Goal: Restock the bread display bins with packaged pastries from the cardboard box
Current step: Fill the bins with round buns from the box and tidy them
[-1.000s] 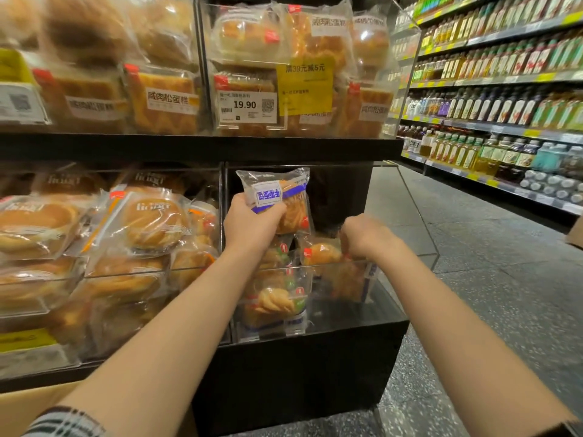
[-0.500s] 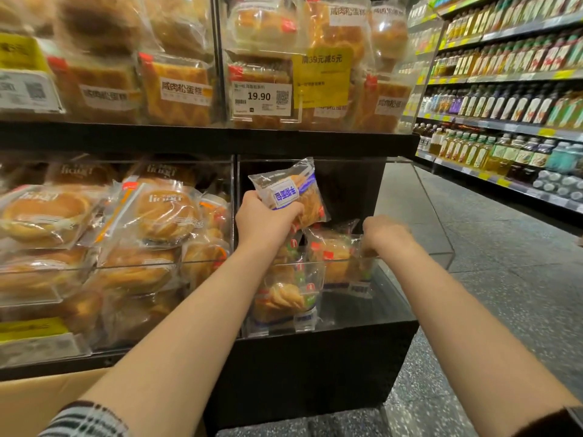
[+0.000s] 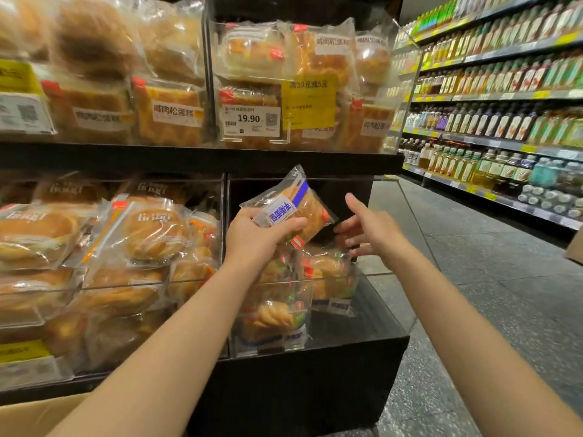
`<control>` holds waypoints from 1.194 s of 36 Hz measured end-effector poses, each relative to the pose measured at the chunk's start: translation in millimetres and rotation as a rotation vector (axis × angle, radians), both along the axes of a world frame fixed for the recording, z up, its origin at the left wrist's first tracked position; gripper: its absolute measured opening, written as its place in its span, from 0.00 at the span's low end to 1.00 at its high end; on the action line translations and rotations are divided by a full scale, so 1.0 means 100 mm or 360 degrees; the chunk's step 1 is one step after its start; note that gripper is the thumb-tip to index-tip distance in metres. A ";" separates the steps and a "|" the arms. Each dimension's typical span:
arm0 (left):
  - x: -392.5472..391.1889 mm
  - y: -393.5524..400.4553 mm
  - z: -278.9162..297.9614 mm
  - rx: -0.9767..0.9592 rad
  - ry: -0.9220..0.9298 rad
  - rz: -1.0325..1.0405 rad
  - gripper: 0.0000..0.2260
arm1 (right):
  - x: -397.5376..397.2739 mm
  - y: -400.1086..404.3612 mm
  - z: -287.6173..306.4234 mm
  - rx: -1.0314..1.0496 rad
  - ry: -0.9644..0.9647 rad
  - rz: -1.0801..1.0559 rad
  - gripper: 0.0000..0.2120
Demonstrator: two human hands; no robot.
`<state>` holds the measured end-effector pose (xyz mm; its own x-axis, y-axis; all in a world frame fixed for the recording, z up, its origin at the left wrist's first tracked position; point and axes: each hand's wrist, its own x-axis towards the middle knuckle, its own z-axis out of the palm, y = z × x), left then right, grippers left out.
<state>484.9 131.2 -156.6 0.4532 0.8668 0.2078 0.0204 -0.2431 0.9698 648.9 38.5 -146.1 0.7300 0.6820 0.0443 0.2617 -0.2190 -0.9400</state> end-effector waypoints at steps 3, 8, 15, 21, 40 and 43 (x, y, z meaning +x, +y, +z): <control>-0.01 0.03 0.00 0.0021 -0.0043 -0.0002 0.29 | -0.05 -0.11 0.03 -0.0157 0.0496 0.0424 0.36; -0.01 -0.02 0.03 0.0021 0.0009 -0.0190 0.35 | -0.08 -0.13 0.04 0.0181 0.0752 0.0648 0.28; 0.02 -0.01 0.00 0.0061 0.0046 -0.0281 0.23 | -0.12 -0.18 0.08 0.0338 0.0897 0.0772 0.21; 0.01 -0.03 0.01 0.0069 -0.0032 -0.0310 0.37 | -0.22 -0.15 0.03 0.0528 0.1317 0.0628 0.19; 0.02 -0.01 0.05 -0.0114 -0.0329 0.0081 0.11 | -0.09 -0.33 0.30 -0.0026 -0.0872 0.0164 0.19; 0.04 0.00 0.02 -0.0104 -0.0258 0.0072 0.09 | -0.09 -0.41 0.30 -0.0626 -0.1322 0.0379 0.22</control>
<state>488.7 131.2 -154.8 0.3786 0.8997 0.2172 -0.1278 -0.1816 0.9750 639.9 -2.0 -116.2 0.4082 0.8854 0.2225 0.8920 -0.3351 -0.3033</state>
